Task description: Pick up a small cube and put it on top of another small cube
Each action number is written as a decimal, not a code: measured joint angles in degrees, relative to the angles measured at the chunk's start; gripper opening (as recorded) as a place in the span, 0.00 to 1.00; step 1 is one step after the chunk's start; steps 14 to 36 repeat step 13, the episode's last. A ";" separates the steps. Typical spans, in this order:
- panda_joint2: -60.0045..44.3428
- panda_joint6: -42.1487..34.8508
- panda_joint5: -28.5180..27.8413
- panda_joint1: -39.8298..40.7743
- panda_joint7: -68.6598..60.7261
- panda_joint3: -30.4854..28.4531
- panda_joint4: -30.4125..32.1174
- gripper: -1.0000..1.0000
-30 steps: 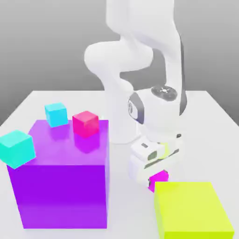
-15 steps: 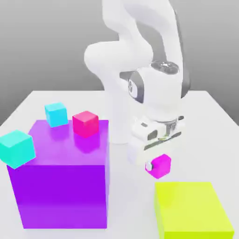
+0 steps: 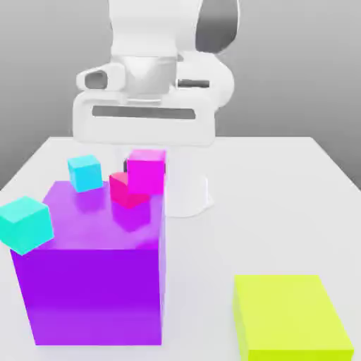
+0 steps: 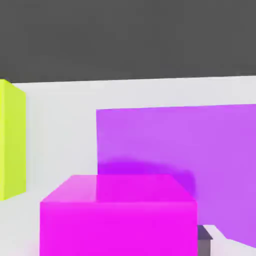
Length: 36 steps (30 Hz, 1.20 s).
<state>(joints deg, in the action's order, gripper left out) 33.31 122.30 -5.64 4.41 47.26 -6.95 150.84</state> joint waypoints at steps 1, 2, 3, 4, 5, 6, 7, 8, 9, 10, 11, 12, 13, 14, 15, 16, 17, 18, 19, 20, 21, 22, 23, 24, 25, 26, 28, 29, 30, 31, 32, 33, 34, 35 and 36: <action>1.64 -2.52 -0.04 1.13 1.21 -0.08 -0.45 0.00; 3.27 -5.02 -0.06 2.24 2.42 -0.13 -0.86 0.00; 4.91 -7.56 0.00 3.33 3.64 -0.13 -1.19 0.00; 5.83 -9.20 0.70 3.44 4.47 0.12 -0.41 0.00; 5.88 -8.87 1.05 3.50 4.88 0.21 0.81 0.00; 5.47 -7.46 1.18 3.57 5.07 0.18 2.22 0.00; 4.83 -5.51 1.22 3.67 5.14 0.14 3.75 0.00; 4.07 -3.28 1.20 3.77 5.15 0.06 5.32 0.00; 3.30 -1.06 1.16 3.87 5.14 -0.02 6.83 1.00; 3.30 -1.06 1.16 3.87 5.13 -0.02 6.83 1.00; 3.30 -1.06 1.16 3.87 5.13 -0.02 6.83 1.00; 3.30 -1.06 1.16 3.87 5.13 -0.02 6.83 1.00; 3.30 -1.06 1.16 3.87 5.13 -0.02 6.83 1.00; 3.30 -1.06 1.16 3.87 5.13 -0.02 6.83 1.00; 3.30 -1.06 1.16 3.87 5.13 -0.02 6.83 1.00; 3.30 -1.06 1.16 3.87 5.13 -0.02 6.83 1.00; 3.30 -1.06 1.16 3.87 5.13 -0.02 6.83 1.00; 3.30 -1.06 1.16 3.87 5.13 -0.02 6.83 1.00; 3.30 -1.06 1.16 3.87 5.13 -0.02 6.83 1.00; 3.30 -1.06 1.16 3.87 5.13 -0.02 6.83 1.00; 3.30 -1.06 1.16 3.87 5.13 -0.02 6.83 1.00; 3.30 -1.06 1.16 3.87 5.13 -0.02 6.83 1.00; 3.30 -1.06 1.16 3.87 5.13 -0.02 6.83 1.00; 3.30 -1.06 1.16 3.87 5.13 -0.02 6.83 1.00; 3.30 -1.06 1.16 3.87 5.13 -0.02 6.83 1.00; 3.30 -1.06 1.16 3.87 5.13 -0.02 6.83 1.00; 3.30 -1.06 1.16 3.87 5.13 -0.02 6.83 1.00; 3.30 -1.06 1.16 3.87 5.13 -0.02 6.83 1.00; 3.30 -1.06 1.16 3.87 5.13 -0.02 6.83 1.00; 3.30 -1.06 1.16 3.87 5.13 -0.02 6.83 1.00; 3.30 -1.06 1.16 3.87 5.13 -0.02 6.83 1.00; 3.30 -1.06 1.16 3.87 5.13 -0.02 6.83 1.00; 3.30 -1.06 1.16 3.87 5.13 -0.02 6.83 1.00; 3.30 -1.06 1.16 3.87 5.13 -0.02 6.83 1.00; 3.30 -1.06 1.16 3.87 5.13 -0.02 6.83 1.00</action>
